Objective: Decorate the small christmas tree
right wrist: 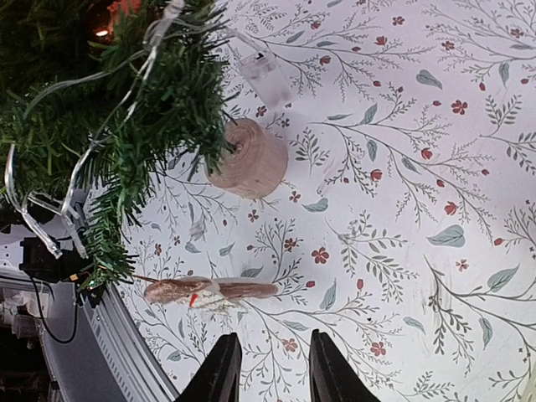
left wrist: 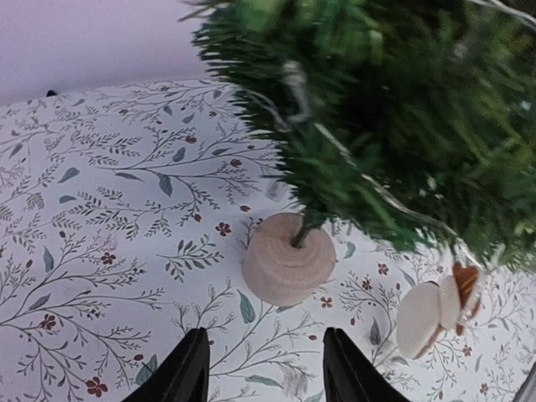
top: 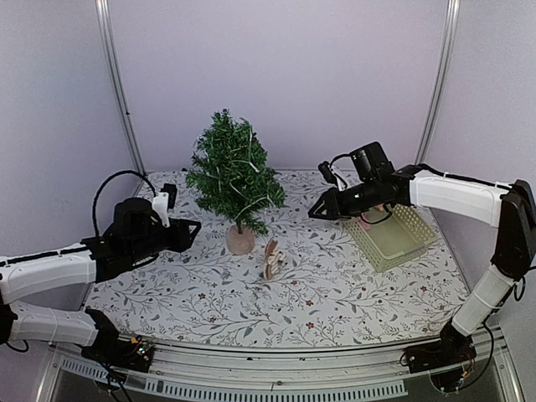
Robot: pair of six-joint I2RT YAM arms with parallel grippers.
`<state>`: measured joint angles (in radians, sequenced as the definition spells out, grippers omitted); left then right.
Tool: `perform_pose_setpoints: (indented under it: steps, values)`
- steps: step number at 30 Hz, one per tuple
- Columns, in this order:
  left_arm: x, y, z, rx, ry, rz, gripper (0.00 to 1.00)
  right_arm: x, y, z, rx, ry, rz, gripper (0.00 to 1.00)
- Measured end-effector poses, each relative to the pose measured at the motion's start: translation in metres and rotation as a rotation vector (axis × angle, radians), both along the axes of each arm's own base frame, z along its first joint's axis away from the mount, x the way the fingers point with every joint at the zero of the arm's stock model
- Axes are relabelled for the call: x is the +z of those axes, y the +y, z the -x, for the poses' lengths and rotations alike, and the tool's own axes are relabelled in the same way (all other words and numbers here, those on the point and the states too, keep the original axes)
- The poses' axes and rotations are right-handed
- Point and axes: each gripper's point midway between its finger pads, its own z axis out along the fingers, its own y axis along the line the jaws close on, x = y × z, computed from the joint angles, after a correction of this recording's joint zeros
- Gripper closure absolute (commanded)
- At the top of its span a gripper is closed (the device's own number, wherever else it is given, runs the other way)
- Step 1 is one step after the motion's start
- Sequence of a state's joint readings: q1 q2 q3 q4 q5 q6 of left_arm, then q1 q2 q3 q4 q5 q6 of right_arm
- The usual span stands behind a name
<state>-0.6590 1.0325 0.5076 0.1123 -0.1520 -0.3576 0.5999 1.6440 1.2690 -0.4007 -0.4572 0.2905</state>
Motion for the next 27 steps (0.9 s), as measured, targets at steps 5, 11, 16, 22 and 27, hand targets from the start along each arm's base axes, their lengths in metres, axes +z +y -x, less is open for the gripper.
perform_pose_setpoints:
  steps: [5, 11, 16, 22, 27]
  values:
    - [-0.027, 0.024, -0.029, 0.074, 0.138, 0.127, 0.54, -0.013, -0.005, 0.002, -0.021, 0.061, -0.043, 0.69]
    - [-0.081, 0.011, -0.056, 0.03, 0.328, 0.183, 0.54, -0.028, -0.005, 0.009, -0.035, 0.121, -0.081, 0.69]
    - [-0.099, -0.017, -0.082, -0.058, 0.384, 0.235, 0.54, -0.034, -0.006, 0.01, -0.043, 0.14, -0.097, 0.68]
    - [-0.103, -0.048, -0.115, -0.155, 0.386, 0.303, 0.59, -0.036, -0.01, 0.018, -0.046, 0.144, -0.102, 0.68]
    - [-0.112, -0.06, -0.125, -0.195, 0.403, 0.337, 0.67, -0.023, -0.016, 0.027, -0.042, 0.107, -0.128, 0.69]
